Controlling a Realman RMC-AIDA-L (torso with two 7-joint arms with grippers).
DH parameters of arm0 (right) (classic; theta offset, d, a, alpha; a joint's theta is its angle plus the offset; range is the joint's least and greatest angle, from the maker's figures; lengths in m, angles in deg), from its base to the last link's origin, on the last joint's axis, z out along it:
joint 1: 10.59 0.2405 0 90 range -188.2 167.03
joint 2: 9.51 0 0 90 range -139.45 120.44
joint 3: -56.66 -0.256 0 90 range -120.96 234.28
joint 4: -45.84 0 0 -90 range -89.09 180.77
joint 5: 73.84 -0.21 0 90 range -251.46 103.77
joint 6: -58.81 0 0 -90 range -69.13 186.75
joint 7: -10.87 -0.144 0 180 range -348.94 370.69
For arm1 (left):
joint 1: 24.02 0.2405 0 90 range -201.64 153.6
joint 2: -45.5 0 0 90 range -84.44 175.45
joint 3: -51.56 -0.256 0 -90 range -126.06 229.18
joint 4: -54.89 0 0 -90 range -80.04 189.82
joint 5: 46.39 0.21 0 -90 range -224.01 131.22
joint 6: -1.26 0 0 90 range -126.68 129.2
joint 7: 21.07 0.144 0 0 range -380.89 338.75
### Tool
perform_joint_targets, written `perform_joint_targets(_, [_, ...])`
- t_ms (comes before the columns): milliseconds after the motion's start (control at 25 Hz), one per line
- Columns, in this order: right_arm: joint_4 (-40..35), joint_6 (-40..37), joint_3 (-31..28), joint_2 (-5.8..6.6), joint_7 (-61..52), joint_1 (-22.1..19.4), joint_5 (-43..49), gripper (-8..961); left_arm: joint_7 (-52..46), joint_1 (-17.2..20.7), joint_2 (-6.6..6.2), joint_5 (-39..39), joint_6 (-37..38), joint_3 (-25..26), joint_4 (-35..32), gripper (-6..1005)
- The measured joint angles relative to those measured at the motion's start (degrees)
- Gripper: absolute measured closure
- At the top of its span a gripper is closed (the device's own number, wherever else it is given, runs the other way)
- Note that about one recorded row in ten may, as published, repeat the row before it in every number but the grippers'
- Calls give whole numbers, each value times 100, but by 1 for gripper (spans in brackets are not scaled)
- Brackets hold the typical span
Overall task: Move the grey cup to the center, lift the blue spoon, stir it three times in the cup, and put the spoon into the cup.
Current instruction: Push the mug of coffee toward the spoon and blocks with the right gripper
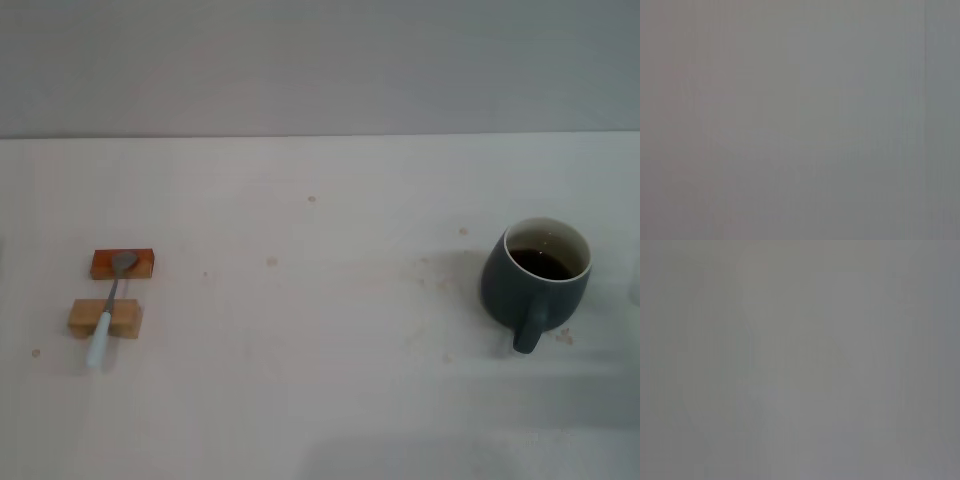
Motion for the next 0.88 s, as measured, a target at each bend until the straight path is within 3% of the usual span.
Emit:
perform_joint_targets(280, [112, 316, 21, -19, 0, 66, 10, 838, 32, 4, -11, 4, 23, -18, -5, 292])
perform_joint_targets(880, [792, -318, 36, -10, -39, -538, 1030, 838, 60, 110, -18, 5, 325, -9, 99, 292])
